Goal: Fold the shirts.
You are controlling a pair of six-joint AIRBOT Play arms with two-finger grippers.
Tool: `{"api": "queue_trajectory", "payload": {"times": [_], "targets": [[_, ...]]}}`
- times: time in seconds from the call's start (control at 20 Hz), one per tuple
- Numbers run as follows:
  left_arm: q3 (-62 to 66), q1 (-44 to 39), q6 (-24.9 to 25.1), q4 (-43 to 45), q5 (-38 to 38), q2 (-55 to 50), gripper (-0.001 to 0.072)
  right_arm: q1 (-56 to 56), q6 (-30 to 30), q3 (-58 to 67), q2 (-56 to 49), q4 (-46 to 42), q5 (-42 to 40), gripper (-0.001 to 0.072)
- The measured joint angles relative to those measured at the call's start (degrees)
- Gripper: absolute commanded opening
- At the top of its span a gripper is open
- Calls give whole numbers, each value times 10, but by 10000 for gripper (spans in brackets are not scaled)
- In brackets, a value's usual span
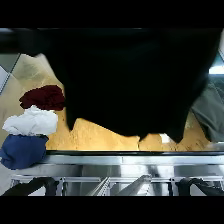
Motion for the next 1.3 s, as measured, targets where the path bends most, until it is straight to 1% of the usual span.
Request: {"api": "queue_trajectory", "payload": {"times": [0.15,0.2,0.25,0.3,0.35,0.4,0.5,0.6,0.7,0.75,0.85,0.95,1.0,1.05,1.15,1.2,1.3], "targets": [[0,0,0,18,-2,-111,17,12,-15,-2,-141,-11,-11,17],[0,4,1,19,1,-151,14,15,-18,-2,-190,-11,-20,43],[0,9,1,21,3,-191,20,16,-19,-2,-233,-9,-31,195],[0,17,3,24,3,-226,279,16,-23,-1,-272,-3,-42,336],[1,26,3,30,3,-258,527,14,-23,1,-307,4,-52,379],[3,39,3,30,5,-288,720,11,-24,3,-331,10,-55,379],[18,66,2,30,-6,-336,716,-3,-25,6,-359,17,-55,364],[43,97,-12,31,-29,-364,715,-26,-26,8,-362,20,-34,270],[64,121,-27,31,-68,-379,715,-50,-23,9,-353,5,16,262],[70,130,-32,31,-89,-384,715,-60,-12,7,-348,-11,49,220],[63,138,-45,32,-125,-387,715,-71,12,-10,-337,-52,111,224],[32,133,-50,31,-142,-384,715,-73,29,-48,-322,-79,162,226],[10,127,-50,31,-144,-381,715,-73,32,-76,-311,-89,179,260],[-12,119,-47,31,-141,-379,715,-71,33,-103,-299,-97,189,371],[-49,102,-38,31,-123,-377,714,-61,22,-157,-277,-113,199,453],[-61,94,-34,31,-108,-376,715,-53,17,-177,-270,-124,201,526],[-68,83,-30,31,-78,-376,714,-26,6,-205,-262,-162,195,524]]}}
